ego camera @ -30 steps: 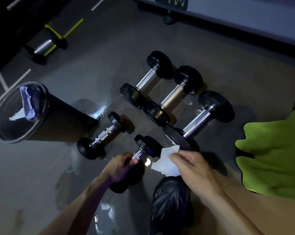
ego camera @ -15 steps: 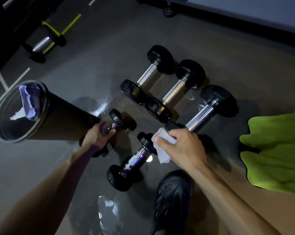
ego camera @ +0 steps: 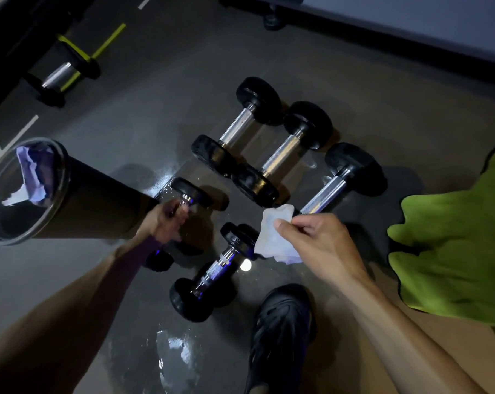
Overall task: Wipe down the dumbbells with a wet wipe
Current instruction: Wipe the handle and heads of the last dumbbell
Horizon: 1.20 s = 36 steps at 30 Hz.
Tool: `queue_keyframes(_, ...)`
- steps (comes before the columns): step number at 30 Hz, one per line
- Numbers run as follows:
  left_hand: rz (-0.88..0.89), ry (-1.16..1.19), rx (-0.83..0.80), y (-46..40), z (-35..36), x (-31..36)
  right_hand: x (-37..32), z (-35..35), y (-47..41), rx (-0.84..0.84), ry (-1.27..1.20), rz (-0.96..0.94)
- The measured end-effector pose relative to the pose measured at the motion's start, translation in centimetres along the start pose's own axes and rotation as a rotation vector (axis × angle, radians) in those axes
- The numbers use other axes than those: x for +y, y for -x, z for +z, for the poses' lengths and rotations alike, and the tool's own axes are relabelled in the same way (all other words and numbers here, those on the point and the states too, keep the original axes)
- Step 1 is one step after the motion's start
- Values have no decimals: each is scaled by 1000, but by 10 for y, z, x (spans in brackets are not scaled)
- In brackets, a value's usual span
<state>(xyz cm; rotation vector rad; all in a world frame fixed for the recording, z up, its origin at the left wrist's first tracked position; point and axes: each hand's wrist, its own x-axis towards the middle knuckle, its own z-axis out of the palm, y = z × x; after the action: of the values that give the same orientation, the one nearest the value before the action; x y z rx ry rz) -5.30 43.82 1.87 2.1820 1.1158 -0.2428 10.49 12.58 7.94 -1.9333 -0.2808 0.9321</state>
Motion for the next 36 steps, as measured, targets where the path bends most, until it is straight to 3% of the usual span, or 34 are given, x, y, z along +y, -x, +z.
queue_keyframes(8, 268, 473, -19, 56, -20, 147, -20, -42, 37, 198, -253, -113)
queue_keyframes(13, 516, 696, -124, 115, -4, 254, -25, -110, 92, 497, -303, -223)
queue_keyframes(18, 715, 914, -306, 176, 28, 356, -4, -185, 162, 659, -438, -197)
queue_keyframes(23, 871, 999, -504, 216, 67, 435, 26, -227, 212, 875, -210, -162)
queue_keyframes(30, 908, 978, -542, 229, 129, 466, 52, -241, 226, 977, -43, -87)
queue_keyframes(36, 891, 912, -545, 222, 131, 466, 52, -256, 215, 1067, 29, -24)
